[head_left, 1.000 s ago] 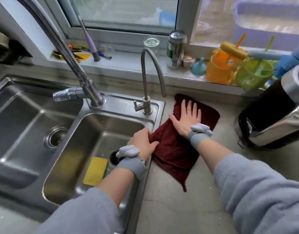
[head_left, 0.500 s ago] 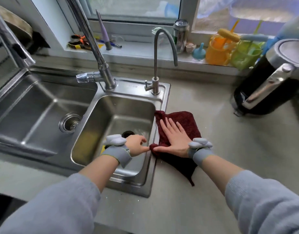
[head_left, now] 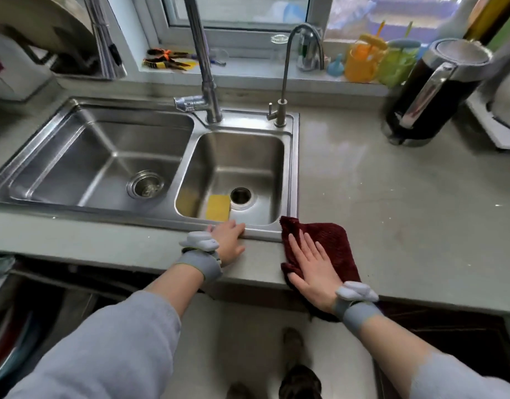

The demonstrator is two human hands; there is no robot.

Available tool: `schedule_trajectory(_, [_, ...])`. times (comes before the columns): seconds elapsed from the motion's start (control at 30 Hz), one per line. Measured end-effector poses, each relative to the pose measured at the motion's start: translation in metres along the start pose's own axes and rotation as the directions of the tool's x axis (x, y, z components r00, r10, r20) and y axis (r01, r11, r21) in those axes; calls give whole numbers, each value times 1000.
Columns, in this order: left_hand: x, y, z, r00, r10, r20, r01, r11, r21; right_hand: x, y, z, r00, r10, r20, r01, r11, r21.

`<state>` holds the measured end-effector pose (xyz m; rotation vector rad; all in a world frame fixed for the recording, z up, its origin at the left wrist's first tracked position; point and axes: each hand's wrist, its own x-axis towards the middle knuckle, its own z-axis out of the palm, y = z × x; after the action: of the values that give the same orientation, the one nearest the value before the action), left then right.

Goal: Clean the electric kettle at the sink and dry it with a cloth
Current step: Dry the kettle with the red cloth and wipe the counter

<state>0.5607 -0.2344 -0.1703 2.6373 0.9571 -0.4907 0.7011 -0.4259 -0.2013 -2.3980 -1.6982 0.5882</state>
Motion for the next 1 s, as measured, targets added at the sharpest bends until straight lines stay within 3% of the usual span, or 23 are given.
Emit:
schedule_trajectory(0.13, [-16, -32, 8, 988, -105, -114, 98, 993, -65, -2, -41, 20, 999, -22, -29, 22, 1000, -10])
schedule_trajectory(0.3, [-45, -72, -2, 984, -144, -102, 123, 975, -186, 13, -71, 30, 997, -76, -32, 75, 997, -6])
schedule_trajectory(0.4, [-58, -83, -10, 979, -180, -101, 147, 951, -273, 14, -67, 17, 996, -89, 12, 83, 963, 255])
schedule_trajectory(0.47, [-66, -88, -19, 982, -167, -92, 128, 933, -336, 19, -77, -5, 995, -77, 67, 31, 855, 518])
schedule_trajectory(0.53, [-73, -87, -34, 988, -112, -108, 63, 924, -378, 29, -93, -34, 990, 34, 136, -119, 725, 679])
schedule_trajectory(0.63, [-82, -78, -70, 990, -13, -140, -53, 885, -463, 45, -125, -79, 946, 185, 265, -319, 408, 855])
schedule_trajectory(0.7, [-86, -75, -98, 989, 55, -140, -120, 849, -514, 54, -149, -108, 941, 184, 284, -315, 167, 934])
schedule_trajectory(0.77, [-87, -75, -127, 974, 101, -205, -196, 831, -520, 64, -170, -136, 962, 139, 237, -244, 42, 969])
schedule_trajectory(0.9, [-83, -79, -187, 902, -4, -432, -252, 806, -535, 88, -188, -188, 984, 94, 154, -160, 52, 986])
schedule_trajectory(1.0, [-66, -84, -241, 869, -3, -494, -282, 819, -500, 115, -184, -223, 998, 15, 59, -61, 148, 987])
